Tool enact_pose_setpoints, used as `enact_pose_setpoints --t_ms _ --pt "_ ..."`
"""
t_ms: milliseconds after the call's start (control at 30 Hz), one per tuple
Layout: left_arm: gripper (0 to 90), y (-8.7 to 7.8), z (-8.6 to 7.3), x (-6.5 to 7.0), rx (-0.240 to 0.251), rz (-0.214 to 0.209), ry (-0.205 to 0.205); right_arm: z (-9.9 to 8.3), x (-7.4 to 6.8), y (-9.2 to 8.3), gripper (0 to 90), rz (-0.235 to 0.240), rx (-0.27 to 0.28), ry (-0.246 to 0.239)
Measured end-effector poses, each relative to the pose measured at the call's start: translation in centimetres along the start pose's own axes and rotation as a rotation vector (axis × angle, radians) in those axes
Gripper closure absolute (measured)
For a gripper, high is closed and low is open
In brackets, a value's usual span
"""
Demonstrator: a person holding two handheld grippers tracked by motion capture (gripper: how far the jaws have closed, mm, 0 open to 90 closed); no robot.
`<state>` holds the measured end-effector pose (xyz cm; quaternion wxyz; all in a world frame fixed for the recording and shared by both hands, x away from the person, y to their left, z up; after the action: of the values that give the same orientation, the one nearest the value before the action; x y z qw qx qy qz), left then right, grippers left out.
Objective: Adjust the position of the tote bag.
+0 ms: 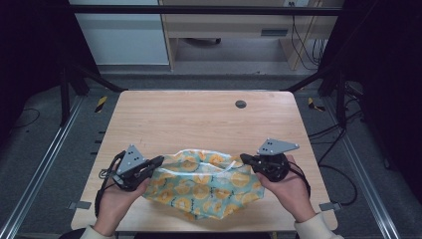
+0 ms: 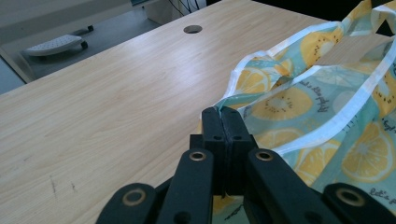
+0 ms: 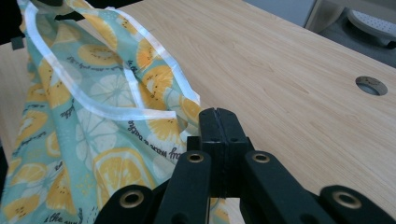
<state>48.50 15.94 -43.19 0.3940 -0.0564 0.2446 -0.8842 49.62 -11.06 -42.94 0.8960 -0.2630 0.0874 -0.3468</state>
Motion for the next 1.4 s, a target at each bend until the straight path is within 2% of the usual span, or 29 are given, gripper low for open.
enact_pose_setpoints --t_ms 100,433,600,767,867,967,1067,1267,1400 --pt "90.0 -0.4 -0.2 0.3 0.010 -0.014 -0.014 -0.1 -0.5 -0.3 90.0 0.004 0.007 -0.005" --pt "90.0 -2.2 -0.6 1.3 0.049 -0.036 -0.018 -0.1 -1.7 -2.2 90.0 0.024 0.050 -0.028" --pt "90.0 -2.4 -1.3 2.0 0.051 -0.059 -0.017 -0.4 -2.3 -3.1 90.0 0.035 0.071 -0.032" --pt "90.0 -2.3 -2.1 2.5 0.059 -0.096 -0.034 -1.1 -2.7 -3.4 90.0 0.048 0.074 -0.029" --pt "90.0 -2.4 -2.6 2.8 0.057 -0.116 -0.028 -1.4 -2.9 -3.4 90.0 0.053 0.074 -0.028" --pt "90.0 -2.1 -3.7 3.5 0.033 -0.147 -0.016 -1.9 -3.1 -3.4 90.0 0.061 0.068 -0.026" --pt "90.0 -1.3 -5.4 4.2 -0.015 -0.183 0.007 -2.8 -3.4 -3.2 90.0 0.071 0.052 -0.025" --pt "90.0 0.3 -7.8 5.2 -0.087 -0.217 0.039 -5.0 -3.8 -2.6 90.0 0.090 0.016 -0.001" --pt "90.0 1.2 -8.9 5.5 -0.135 -0.220 0.092 -6.2 -4.0 -2.0 90.0 0.098 -0.006 0.007"
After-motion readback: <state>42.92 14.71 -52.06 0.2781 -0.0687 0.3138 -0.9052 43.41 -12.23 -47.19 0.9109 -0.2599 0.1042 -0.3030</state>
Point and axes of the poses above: each handheld gripper's, and its own axes: y roughly forward along the jaws, z roughly out of its top, x roughly to its right, the point moved 10 cm from there along y, roughly forward along the jaws
